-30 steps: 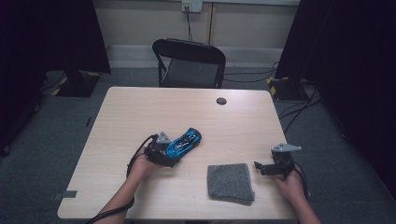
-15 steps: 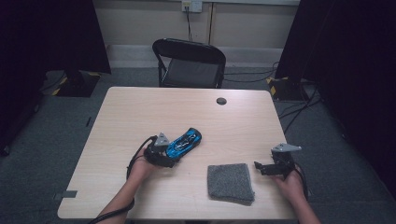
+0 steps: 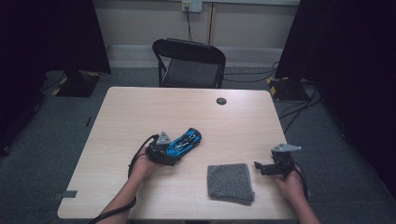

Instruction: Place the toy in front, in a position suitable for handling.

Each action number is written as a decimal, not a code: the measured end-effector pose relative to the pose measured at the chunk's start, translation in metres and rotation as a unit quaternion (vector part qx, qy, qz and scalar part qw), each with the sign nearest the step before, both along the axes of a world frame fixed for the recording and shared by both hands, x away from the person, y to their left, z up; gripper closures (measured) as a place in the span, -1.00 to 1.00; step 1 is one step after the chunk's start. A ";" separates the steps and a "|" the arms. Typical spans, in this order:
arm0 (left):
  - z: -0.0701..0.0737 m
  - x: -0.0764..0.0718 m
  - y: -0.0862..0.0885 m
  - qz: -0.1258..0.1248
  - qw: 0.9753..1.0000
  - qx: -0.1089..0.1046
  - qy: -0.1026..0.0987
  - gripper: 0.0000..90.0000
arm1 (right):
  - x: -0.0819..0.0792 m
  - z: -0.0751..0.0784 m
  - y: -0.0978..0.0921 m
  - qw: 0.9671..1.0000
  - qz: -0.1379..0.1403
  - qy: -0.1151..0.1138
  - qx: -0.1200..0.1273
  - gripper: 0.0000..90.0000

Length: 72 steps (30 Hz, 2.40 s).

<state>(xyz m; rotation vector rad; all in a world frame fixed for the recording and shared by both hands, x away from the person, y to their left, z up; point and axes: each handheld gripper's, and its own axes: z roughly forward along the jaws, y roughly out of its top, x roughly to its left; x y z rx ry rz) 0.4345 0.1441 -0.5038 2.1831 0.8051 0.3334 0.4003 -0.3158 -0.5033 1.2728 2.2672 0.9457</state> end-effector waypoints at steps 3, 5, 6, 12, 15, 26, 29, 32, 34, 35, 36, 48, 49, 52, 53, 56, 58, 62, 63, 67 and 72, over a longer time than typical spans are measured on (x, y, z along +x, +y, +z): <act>0.000 0.000 0.000 0.000 1.000 0.000 0.000 -0.43 | 0.000 0.000 0.000 1.000 0.000 0.000 0.000 -0.89; 0.000 0.000 0.000 0.000 1.000 0.000 -0.001 -0.43 | 0.000 0.000 0.000 1.000 0.000 0.000 0.000 -0.89; 0.000 0.000 0.000 0.001 1.000 0.000 -0.001 -0.43 | 0.000 0.000 0.000 1.000 0.000 0.000 0.000 -0.89; 0.000 0.000 0.000 0.001 1.000 -0.001 -0.001 -0.43 | -0.001 0.000 0.001 1.000 0.008 -0.001 0.001 -0.84; 0.000 0.000 0.000 0.002 1.000 -0.001 -0.002 -0.43 | -0.002 0.003 0.002 1.000 0.031 0.001 -0.001 -0.67; 0.000 0.000 0.000 0.002 1.000 -0.001 -0.001 -0.43 | -0.011 0.019 0.024 0.994 0.104 0.014 0.015 -0.62; 0.000 0.000 0.000 0.002 1.000 0.000 -0.001 -0.43 | -0.014 0.023 0.031 0.993 0.117 0.017 0.023 -0.62; 0.000 0.000 0.000 0.002 1.000 -0.001 -0.001 -0.43 | -0.018 0.029 0.039 0.990 0.134 0.016 0.031 -0.62; 0.000 -0.001 0.000 0.002 1.000 0.000 -0.001 -0.43 | -0.020 0.031 0.045 0.989 0.145 0.014 0.033 -0.62; 0.000 -0.001 0.000 0.002 1.000 0.000 -0.001 -0.43 | -0.022 0.032 0.048 0.988 0.150 0.015 0.034 -0.62; 0.000 -0.001 0.000 0.003 1.000 0.000 -0.002 -0.43 | -0.023 0.034 0.052 0.986 0.159 0.015 0.036 -0.62; 0.000 -0.001 0.000 0.004 1.000 0.000 -0.001 -0.43 | -0.037 0.032 0.086 0.972 0.228 0.025 0.043 -0.64; 0.000 -0.001 0.000 0.004 1.000 0.000 -0.001 -0.43 | -0.038 0.032 0.088 0.972 0.230 0.025 0.043 -0.64; 0.000 -0.001 0.000 0.004 1.000 0.000 -0.001 -0.43 | -0.040 0.033 0.093 0.968 0.244 0.025 0.057 -0.63; 0.000 -0.001 0.000 0.004 1.000 0.000 -0.001 -0.43 | -0.040 0.033 0.094 0.967 0.248 0.024 0.058 -0.62; 0.000 -0.001 0.000 0.005 1.000 0.000 -0.001 -0.43 | -0.042 0.030 0.100 0.966 0.251 0.026 0.047 -0.56; 0.000 -0.001 -0.001 0.006 1.000 -0.001 0.000 -0.43 | -0.043 0.026 0.103 0.964 0.260 0.034 0.040 -0.50; 0.000 -0.001 -0.001 0.007 1.000 -0.001 0.000 -0.43 | -0.044 0.021 0.107 0.965 0.257 0.041 0.023 -0.38; 0.000 -0.001 -0.001 0.007 1.000 -0.001 0.000 -0.43 | -0.044 0.017 0.109 0.966 0.256 0.046 0.009 -0.37; 0.000 -0.001 -0.001 0.007 1.000 -0.001 -0.001 -0.43 | -0.046 0.015 0.110 0.966 0.255 0.040 0.002 -0.37; 0.000 -0.002 -0.001 0.007 1.000 -0.001 0.000 -0.43 | -0.049 0.014 0.110 0.969 0.247 0.033 0.000 -0.36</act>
